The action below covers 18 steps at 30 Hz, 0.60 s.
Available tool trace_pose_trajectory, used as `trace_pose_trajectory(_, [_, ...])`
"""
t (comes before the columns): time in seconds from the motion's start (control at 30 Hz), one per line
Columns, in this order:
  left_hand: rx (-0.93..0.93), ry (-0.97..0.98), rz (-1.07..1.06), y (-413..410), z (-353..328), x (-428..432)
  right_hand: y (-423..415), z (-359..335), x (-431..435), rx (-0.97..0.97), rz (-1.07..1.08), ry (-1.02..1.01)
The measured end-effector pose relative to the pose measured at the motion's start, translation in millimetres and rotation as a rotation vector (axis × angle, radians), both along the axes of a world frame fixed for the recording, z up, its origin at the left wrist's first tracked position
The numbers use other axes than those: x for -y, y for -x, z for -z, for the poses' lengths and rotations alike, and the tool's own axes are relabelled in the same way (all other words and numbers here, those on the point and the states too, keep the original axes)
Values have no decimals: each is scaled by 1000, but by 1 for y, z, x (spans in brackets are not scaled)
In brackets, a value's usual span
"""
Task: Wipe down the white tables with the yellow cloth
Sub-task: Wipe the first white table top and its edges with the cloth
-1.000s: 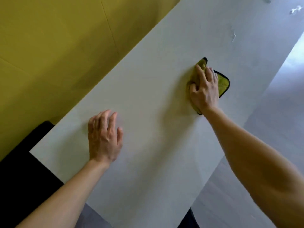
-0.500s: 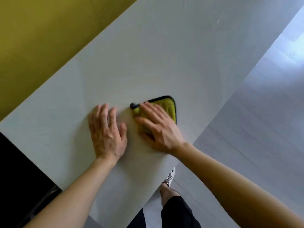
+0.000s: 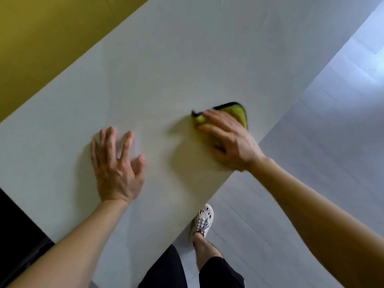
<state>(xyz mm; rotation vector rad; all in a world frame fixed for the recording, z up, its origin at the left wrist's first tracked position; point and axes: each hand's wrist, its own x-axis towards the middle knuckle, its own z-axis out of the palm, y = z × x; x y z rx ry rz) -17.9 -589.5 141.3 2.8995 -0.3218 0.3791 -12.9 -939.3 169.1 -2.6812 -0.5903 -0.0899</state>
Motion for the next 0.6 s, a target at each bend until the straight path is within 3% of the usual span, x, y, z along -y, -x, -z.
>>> trace_pose_trajectory(0.07, [9, -11, -6, -4, 1, 0, -28, -6, 33, 31, 622, -89])
trace_pose_trajectory(0.1, [9, -1, -2, -4, 0, -1, -20, -5, 18, 33, 766, -129])
trace_pose_trajectory(0.13, [12, 5, -1, -4, 0, -1, -3, -2, -13, 52, 701, -149])
trace_pose_trajectory(0.23, [7, -25, 20, -4, 0, 0, 66, -6, -96, -121, -357, -137])
trace_pose_trajectory(0.27, [9, -13, 21, -5, 0, 1, 65, -6, -85, -104, -544, -122])
trace_pose_trajectory(0.3, [11, -6, 12, -4, 1, 1, 50, -2, -59, -39, -524, -98])
trace_pose_trajectory(0.47, [27, -1, 17, -6, 7, -3, -38, -3, 80, -44, 500, -13])
trace_pose_trajectory(0.6, [45, 2, 10, -8, 4, -4, -37, -5, 39, -34, 704, 16])
